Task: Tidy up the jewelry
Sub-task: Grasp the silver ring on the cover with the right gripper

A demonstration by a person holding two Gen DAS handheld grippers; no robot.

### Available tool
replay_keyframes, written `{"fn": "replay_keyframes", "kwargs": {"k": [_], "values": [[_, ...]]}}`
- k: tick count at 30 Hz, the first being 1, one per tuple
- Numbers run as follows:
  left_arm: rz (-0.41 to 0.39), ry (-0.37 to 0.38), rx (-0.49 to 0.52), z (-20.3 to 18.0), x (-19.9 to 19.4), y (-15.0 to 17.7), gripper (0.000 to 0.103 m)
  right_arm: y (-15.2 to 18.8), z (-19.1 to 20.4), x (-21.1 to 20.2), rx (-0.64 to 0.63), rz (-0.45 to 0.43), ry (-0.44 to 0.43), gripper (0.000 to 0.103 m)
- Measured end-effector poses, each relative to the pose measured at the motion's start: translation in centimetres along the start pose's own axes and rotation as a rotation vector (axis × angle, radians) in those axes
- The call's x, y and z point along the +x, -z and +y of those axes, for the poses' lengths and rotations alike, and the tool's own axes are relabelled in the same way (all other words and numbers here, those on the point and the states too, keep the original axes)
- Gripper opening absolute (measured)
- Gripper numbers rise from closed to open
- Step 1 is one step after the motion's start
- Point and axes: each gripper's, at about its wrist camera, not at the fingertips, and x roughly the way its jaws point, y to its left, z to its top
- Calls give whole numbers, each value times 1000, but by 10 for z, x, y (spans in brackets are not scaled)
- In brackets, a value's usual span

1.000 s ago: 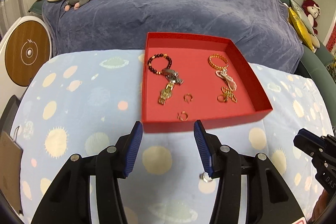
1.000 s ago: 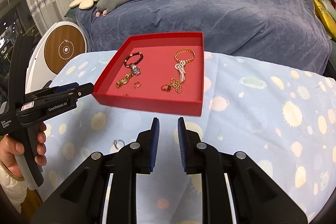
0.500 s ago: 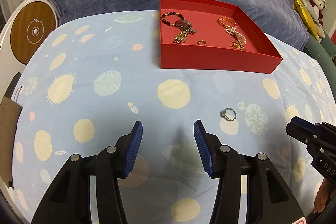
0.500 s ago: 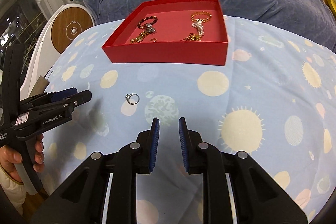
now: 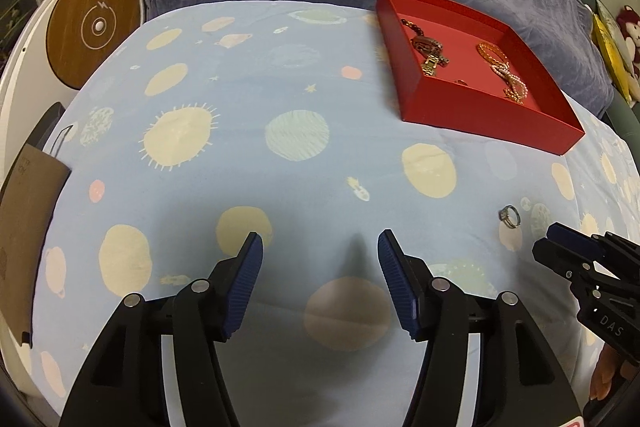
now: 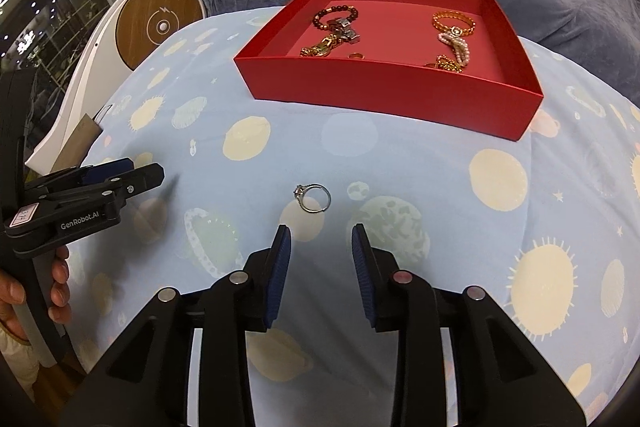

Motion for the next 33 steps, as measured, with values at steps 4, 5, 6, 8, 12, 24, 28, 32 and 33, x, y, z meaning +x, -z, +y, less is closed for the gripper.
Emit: {"fn": "replay_keyframes", "kwargs": {"k": [4,5,6,8,12,24,28,32,33], "values": [[-1,-3,-9,6,-1,1,58,-5,4,11,-10,1,14,31],[-1,0,-11,6,-2,2,58,-6,4,13,-13,-1,17,31],[-2,4,-12,5,-3,1,58,-8,5,15,-15,-2,21,31],[-5,12,-6,2,-4,0,58,-11,5,20,-14,-5,25,31],[-4,22,10,-8,-3,-1,58,-14,8,26,-30,-12,34,31],[8,48,66,-46,8,-8,58,1,-15,7,0,-15,92,22],[20,52,107,-66,16,-5,58,14,-35,-11,59,-9,95,22],[23,50,140,-83,23,-3,58,18,-44,-28,93,-29,96,22],[24,47,147,-87,25,-3,58,17,-45,-31,94,-37,94,22]]}}
